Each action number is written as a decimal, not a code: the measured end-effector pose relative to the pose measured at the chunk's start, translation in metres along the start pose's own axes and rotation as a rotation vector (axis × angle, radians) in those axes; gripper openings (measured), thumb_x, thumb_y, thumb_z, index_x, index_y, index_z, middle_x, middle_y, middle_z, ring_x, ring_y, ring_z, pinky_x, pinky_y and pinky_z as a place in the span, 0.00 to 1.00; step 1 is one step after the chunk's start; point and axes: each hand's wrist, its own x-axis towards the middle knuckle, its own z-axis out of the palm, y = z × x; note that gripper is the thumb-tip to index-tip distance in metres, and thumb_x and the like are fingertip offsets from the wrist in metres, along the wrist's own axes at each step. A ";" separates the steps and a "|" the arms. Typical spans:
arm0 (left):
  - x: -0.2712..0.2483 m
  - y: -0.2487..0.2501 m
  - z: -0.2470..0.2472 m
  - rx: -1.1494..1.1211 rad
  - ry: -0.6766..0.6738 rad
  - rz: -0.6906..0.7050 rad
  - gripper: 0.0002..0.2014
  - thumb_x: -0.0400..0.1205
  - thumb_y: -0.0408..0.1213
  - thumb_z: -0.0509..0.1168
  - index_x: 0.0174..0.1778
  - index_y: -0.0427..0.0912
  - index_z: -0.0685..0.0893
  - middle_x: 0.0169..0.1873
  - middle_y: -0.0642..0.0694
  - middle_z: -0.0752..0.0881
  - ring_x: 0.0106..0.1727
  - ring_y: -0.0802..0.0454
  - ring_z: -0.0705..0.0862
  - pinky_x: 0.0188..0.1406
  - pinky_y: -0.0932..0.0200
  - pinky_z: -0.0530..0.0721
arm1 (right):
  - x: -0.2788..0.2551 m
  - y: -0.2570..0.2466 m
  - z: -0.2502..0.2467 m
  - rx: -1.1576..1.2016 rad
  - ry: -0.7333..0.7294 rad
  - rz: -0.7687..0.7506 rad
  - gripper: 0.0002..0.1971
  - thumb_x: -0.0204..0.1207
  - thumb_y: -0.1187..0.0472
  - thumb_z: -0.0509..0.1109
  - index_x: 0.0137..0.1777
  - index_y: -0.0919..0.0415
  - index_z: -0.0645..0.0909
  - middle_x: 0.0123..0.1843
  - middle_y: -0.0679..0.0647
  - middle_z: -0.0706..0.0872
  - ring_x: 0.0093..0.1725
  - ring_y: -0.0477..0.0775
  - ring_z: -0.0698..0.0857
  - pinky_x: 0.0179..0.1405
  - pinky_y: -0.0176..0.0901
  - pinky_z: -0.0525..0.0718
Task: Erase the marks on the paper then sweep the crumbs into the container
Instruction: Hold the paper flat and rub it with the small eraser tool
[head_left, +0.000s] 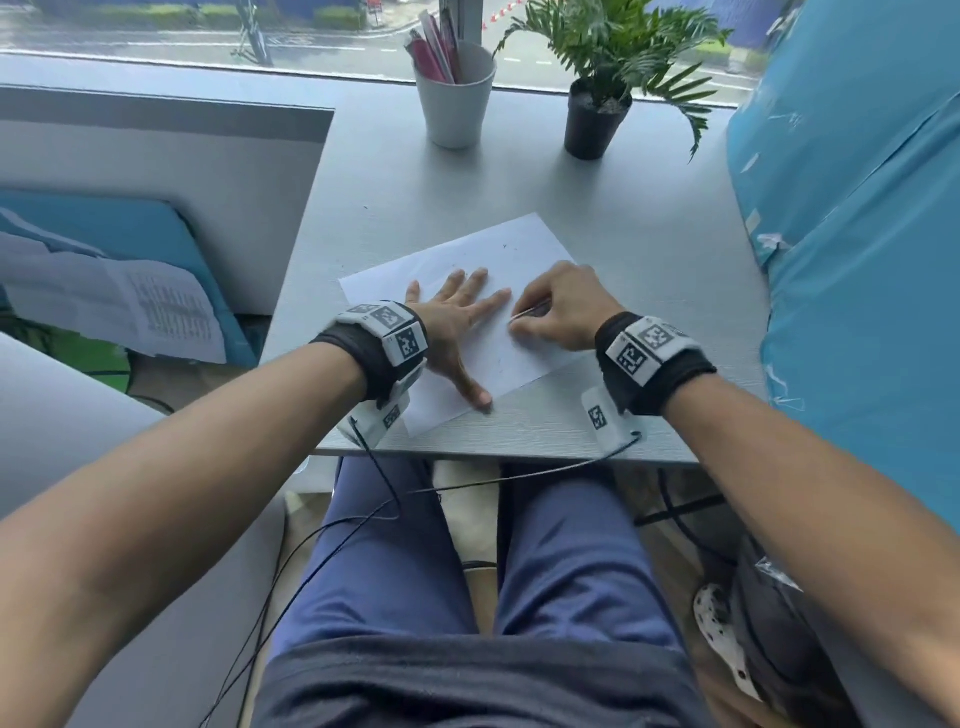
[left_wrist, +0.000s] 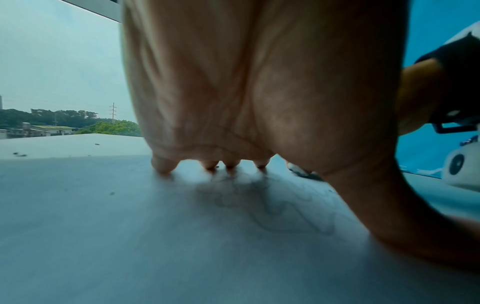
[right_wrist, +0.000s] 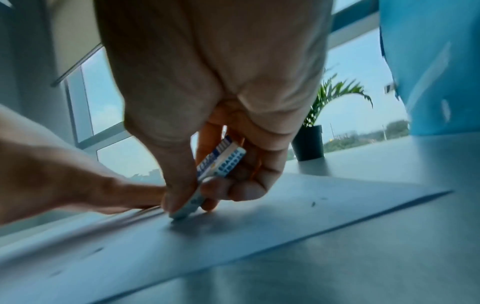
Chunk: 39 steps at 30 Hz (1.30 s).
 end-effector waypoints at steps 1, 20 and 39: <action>0.000 0.000 0.000 -0.003 -0.002 -0.003 0.75 0.54 0.73 0.79 0.85 0.62 0.31 0.83 0.52 0.25 0.84 0.48 0.25 0.78 0.23 0.32 | -0.004 -0.003 0.004 -0.006 -0.022 -0.031 0.07 0.68 0.58 0.79 0.45 0.57 0.93 0.42 0.49 0.93 0.44 0.45 0.90 0.52 0.36 0.87; 0.005 -0.001 0.003 0.002 -0.004 -0.001 0.77 0.51 0.75 0.78 0.84 0.63 0.29 0.83 0.52 0.23 0.83 0.47 0.24 0.76 0.24 0.29 | -0.024 -0.013 0.020 -0.032 -0.157 -0.138 0.07 0.68 0.57 0.80 0.45 0.56 0.92 0.43 0.47 0.93 0.42 0.41 0.88 0.49 0.30 0.84; 0.006 -0.001 0.002 0.021 -0.017 0.005 0.81 0.47 0.76 0.78 0.83 0.62 0.27 0.82 0.52 0.22 0.82 0.47 0.23 0.76 0.23 0.29 | -0.026 -0.025 0.022 -0.002 -0.244 -0.167 0.07 0.68 0.60 0.80 0.45 0.58 0.93 0.42 0.48 0.93 0.42 0.43 0.90 0.47 0.31 0.86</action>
